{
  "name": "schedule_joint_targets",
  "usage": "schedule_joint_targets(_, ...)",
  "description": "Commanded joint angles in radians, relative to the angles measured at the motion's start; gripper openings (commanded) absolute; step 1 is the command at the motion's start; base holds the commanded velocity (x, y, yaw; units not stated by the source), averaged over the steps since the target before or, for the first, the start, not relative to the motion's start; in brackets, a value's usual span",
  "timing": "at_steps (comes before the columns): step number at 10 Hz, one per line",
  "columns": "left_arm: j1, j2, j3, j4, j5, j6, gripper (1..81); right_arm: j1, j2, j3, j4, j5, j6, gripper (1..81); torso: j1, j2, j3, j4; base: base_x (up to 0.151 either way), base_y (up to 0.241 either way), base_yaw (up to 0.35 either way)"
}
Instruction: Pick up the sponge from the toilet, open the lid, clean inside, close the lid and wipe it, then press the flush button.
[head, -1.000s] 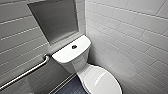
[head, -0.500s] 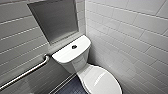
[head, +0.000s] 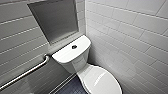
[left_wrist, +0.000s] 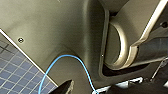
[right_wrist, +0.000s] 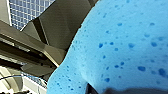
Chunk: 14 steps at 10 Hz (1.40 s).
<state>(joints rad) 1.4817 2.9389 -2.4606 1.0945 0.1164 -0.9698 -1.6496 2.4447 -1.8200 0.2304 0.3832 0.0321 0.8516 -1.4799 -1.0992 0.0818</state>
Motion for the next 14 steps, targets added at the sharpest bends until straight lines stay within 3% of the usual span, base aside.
schedule_joint_targets(1,0.010,0.002,0.008,-0.024,0.077,0.075,81.1,0.000,-0.042,0.044,-0.003,-0.098,-0.017,1.0,0.000,0.000,0.000,0.000,0.000,0.000,0.000)
schedule_joint_targets(2,0.010,-0.004,0.008,-0.138,0.069,0.198,81.1,0.029,-0.062,0.074,-0.026,-0.096,-0.017,1.0,0.000,0.000,0.000,0.000,0.000,0.000,0.000)
schedule_joint_targets(3,-0.001,-0.010,0.014,-0.315,0.065,0.382,81.1,0.061,-0.089,0.116,-0.033,-0.096,-0.017,1.0,0.000,0.000,0.000,0.000,0.000,0.000,0.000)
schedule_joint_targets(5,-0.013,-0.013,0.014,-0.541,0.058,0.640,81.1,0.160,-0.132,0.174,-0.034,-0.096,-0.018,1.0,0.000,0.000,0.000,0.000,0.000,0.000,0.000)
schedule_joint_targets(6,-0.021,-0.010,0.014,-0.625,0.060,0.737,81.1,0.222,-0.185,0.265,-0.034,-0.110,-0.020,1.0,0.000,0.000,0.000,0.000,0.000,0.000,0.000)
schedule_joint_targets(9,-0.042,-0.007,0.009,-0.726,0.065,0.824,81.1,0.429,-0.312,0.430,-0.022,-0.115,-0.017,1.0,0.000,0.000,0.000,0.000,0.000,0.000,0.000)
schedule_joint_targets(12,-0.044,-0.006,0.008,-0.732,0.072,0.818,81.1,0.640,-0.398,0.499,0.004,-0.190,0.002,1.0,0.000,0.000,0.000,0.000,0.000,0.000,0.000)
schedule_joint_targets(14,-0.043,-0.003,0.008,-0.734,0.072,0.816,81.1,0.778,-0.398,0.493,0.012,-0.308,0.026,1.0,0.000,0.000,0.000,0.000,0.000,0.000,0.000)
